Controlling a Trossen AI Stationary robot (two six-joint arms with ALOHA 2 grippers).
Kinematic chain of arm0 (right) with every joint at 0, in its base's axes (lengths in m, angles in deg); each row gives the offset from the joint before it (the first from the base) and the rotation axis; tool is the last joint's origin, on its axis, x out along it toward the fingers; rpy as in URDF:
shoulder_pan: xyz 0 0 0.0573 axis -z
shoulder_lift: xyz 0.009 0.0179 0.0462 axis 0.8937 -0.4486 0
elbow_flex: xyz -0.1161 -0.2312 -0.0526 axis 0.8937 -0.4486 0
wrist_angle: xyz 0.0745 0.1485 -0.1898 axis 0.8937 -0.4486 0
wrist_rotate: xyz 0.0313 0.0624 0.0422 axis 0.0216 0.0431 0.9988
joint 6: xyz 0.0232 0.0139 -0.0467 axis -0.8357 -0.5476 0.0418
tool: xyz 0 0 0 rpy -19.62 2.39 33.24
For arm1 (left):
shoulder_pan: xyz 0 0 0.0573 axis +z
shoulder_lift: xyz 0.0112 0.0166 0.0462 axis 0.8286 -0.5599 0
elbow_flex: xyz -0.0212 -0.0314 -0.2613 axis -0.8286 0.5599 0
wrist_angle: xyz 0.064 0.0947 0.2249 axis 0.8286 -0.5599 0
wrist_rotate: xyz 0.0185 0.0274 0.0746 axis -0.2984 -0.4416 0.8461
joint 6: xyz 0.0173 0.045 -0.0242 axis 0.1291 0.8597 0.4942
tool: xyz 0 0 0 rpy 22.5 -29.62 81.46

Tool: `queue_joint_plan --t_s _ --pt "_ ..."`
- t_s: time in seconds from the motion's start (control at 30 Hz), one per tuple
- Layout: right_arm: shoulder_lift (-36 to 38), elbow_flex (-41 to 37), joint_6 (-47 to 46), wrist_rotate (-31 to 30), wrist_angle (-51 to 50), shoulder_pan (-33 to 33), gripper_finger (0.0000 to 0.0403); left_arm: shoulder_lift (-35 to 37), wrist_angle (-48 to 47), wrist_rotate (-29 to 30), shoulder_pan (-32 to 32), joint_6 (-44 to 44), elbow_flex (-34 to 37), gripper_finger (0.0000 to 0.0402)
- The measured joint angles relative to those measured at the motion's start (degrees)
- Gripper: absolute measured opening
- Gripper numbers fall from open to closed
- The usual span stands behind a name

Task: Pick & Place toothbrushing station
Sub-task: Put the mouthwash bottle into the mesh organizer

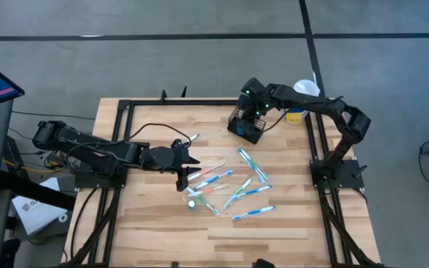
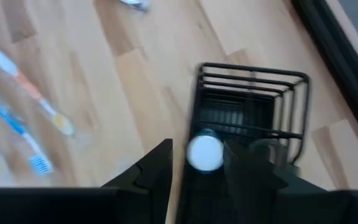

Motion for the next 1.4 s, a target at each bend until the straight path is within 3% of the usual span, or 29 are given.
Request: queue_joint_plan --t_s 0.37,0.63,0.83,1.17,1.4 --pt "0.1 5.2 0.3 0.0 -9.2 -6.3 0.0136 0.0 0.0 -4.6 -2.5 -3.5 0.8 0.0112" --pt "0.1 5.8 0.4 -0.1 -12.8 -8.8 0.0127 0.0 0.0 3.5 -12.1 -17.2 8.1 0.0112" --pt "0.1 5.8 -0.1 -0.4 -12.8 -8.7 0.0128 -0.5 3.3 10.9 -20.1 -22.9 11.4 0.0112" --pt "0.1 5.8 -0.5 -0.5 -12.6 -8.7 0.0129 -1.6 10.6 13.4 -26.0 -29.8 17.4 0.0112" --pt "0.1 5.8 -0.6 -0.8 -12.6 -8.7 0.0129 -8.3 20.4 13.4 -28.7 -32.4 19.6 0.0112"
